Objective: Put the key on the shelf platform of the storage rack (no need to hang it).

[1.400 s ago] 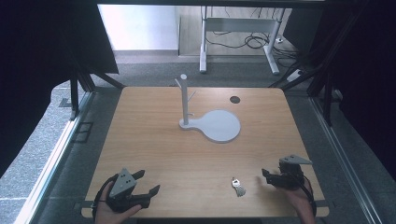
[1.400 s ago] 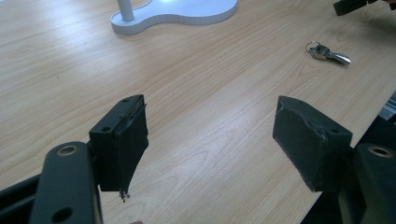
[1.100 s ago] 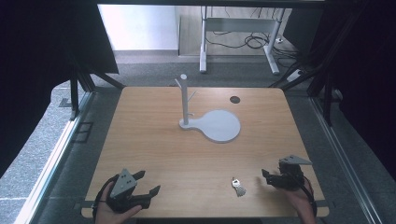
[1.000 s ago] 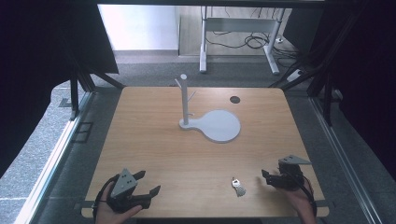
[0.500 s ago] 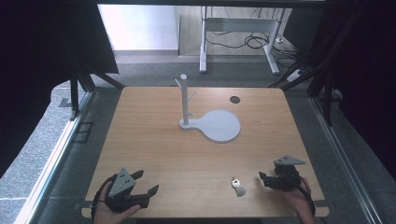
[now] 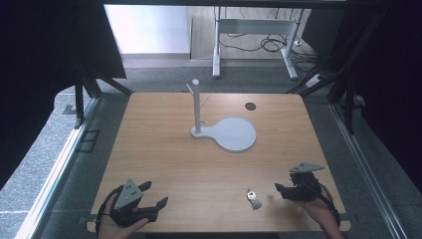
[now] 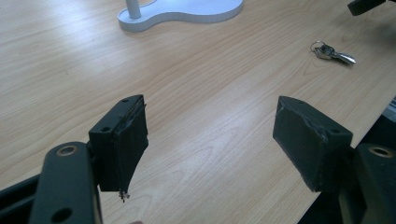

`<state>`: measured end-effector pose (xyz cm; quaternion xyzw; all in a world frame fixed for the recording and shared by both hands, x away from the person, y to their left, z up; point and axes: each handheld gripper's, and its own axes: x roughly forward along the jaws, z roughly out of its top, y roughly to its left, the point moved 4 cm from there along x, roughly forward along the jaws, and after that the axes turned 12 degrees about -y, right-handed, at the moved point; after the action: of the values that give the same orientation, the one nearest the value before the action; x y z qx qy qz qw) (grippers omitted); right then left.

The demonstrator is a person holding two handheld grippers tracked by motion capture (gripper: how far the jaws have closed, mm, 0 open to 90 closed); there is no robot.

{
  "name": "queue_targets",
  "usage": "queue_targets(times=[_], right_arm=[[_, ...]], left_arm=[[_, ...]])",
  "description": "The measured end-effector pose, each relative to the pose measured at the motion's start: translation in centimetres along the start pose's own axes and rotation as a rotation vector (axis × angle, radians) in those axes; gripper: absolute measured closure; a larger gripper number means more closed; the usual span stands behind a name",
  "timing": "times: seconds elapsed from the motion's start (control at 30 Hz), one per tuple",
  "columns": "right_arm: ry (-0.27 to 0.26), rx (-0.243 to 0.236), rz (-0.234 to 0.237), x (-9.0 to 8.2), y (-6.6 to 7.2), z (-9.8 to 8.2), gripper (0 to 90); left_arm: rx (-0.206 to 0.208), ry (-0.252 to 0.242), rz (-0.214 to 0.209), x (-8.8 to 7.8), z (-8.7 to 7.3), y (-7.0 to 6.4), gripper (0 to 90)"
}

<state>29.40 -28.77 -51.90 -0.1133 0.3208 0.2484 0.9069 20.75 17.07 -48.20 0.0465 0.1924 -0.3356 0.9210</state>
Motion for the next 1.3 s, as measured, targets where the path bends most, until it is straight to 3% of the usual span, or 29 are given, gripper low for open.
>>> queue_targets(times=[0.47, 0.7, 1.3], right_arm=[[0.058, -0.004, 0.04, -0.2, 1.4, 2.1, 35.5], [0.086, -0.07, 0.079, -0.1, 2.8, 3.4, 36.6], [0.144, -0.1, 0.123, 1.6, 4.7, 4.3, 37.7]], left_arm=[[0.0, 0.008, -0.001, 0.2, -0.2, 0.1, 26.5], [0.001, 0.005, -0.002, 0.2, -0.2, 0.0, 26.5], [0.002, 0.011, -0.006, 0.4, -0.3, -0.1, 26.5]])
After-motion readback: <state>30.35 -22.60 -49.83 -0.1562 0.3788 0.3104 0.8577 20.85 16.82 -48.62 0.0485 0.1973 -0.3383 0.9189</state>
